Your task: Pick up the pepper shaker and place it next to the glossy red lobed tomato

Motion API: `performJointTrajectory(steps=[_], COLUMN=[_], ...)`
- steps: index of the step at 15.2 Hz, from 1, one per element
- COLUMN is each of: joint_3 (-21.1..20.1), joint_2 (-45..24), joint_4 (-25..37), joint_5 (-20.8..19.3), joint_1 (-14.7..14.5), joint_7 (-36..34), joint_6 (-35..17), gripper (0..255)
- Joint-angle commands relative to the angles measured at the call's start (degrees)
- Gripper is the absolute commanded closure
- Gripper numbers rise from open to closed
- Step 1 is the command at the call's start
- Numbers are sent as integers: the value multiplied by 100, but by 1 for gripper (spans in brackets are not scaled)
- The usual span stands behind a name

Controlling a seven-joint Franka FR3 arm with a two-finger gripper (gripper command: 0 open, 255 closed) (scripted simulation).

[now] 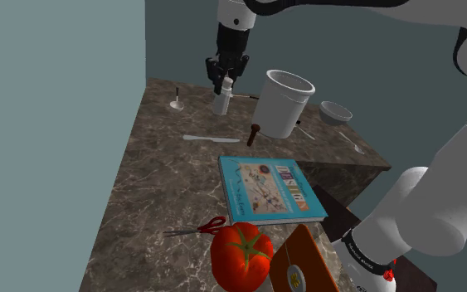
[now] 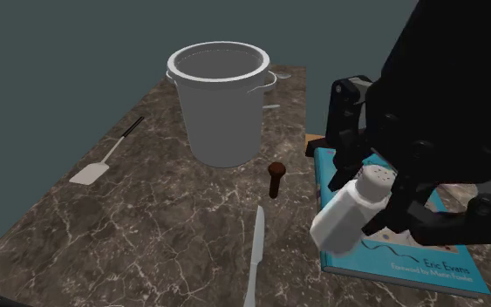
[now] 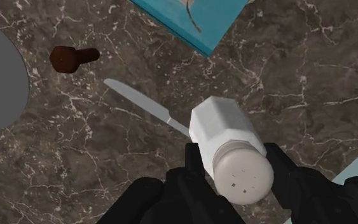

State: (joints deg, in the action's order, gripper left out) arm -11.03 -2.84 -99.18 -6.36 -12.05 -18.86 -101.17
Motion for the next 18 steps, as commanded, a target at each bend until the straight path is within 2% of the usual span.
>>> performJointTrajectory(steps=[1,9,18], joint_3=[-116,-595,-1246], joint_2=[168,843,1203], joint_4=[-216,-960,-1273], joint_5=[32,247,504], joint_1=[-124,-584,-1122], joint_7=[-246,-1133,-2240], joint_6=[-27,-35,64], gripper=[255,255,255])
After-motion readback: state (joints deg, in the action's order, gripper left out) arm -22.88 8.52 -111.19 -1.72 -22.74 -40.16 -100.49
